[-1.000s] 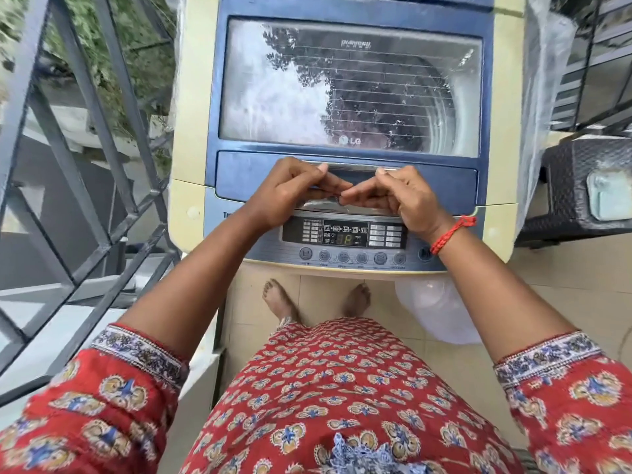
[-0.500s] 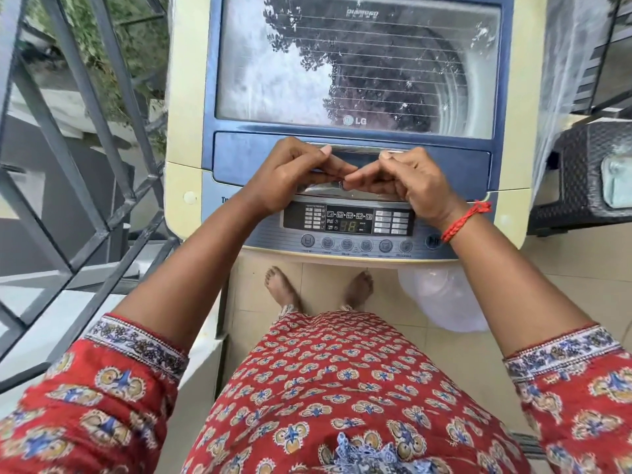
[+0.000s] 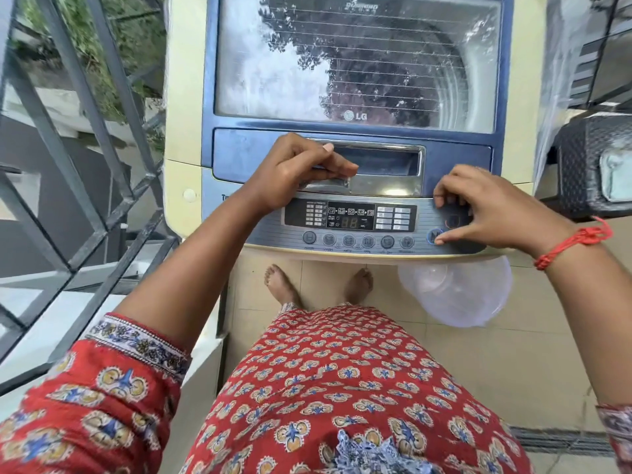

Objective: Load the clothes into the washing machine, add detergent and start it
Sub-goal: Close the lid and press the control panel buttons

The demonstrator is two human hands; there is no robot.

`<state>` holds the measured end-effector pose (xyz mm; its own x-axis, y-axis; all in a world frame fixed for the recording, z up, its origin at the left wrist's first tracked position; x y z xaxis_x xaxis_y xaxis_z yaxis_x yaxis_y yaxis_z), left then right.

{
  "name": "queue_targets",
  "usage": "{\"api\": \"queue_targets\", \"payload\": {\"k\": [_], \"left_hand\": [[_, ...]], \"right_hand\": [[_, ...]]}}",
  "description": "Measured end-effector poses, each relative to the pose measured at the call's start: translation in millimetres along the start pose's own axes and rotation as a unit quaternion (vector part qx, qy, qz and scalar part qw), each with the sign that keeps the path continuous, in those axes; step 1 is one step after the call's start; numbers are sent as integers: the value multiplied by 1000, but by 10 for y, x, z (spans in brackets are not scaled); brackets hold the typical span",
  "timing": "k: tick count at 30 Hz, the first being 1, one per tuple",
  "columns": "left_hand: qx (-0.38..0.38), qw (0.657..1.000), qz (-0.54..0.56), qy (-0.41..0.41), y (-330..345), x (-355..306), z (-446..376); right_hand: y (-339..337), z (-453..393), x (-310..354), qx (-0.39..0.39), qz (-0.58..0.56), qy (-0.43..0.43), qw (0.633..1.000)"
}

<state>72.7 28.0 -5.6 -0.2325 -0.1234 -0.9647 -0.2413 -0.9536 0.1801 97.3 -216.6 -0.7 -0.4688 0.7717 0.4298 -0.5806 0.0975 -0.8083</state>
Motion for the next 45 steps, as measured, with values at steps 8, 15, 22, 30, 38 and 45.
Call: {"api": "queue_targets", "payload": {"k": [8, 15, 22, 30, 38, 45], "left_hand": [[-6, 1000, 15, -2, 6, 23, -3], [-8, 1000, 18, 2, -5, 3, 5], [-12, 1000, 12, -6, -20, 14, 3], [-13, 999, -28, 16, -25, -17, 9], [-28, 999, -21, 23, -56, 6, -4], [-53, 998, -3, 42, -65, 2, 15]], "right_hand": [[-23, -123, -17, 19, -37, 62, 997], [-30, -100, 16, 33, -48, 73, 996], [-293, -256, 222, -14, -269, 87, 959], [13, -599, 743, 23, -474, 10, 880], [114, -658, 718, 61, -548, -27, 834], [95, -740, 701, 79, -580, -12, 810]]}}
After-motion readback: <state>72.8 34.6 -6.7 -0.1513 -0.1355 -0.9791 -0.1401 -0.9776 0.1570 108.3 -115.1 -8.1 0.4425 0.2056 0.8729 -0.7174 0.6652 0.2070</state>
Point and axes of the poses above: each hand's wrist, its own z-axis away from the middle knuckle, its own y-axis out of the palm, x = y × z, the point moved 7 cm from there along -z, towards the middle knuckle, and after that the axes turned 5 degrees about y, right-handed, at the moved point
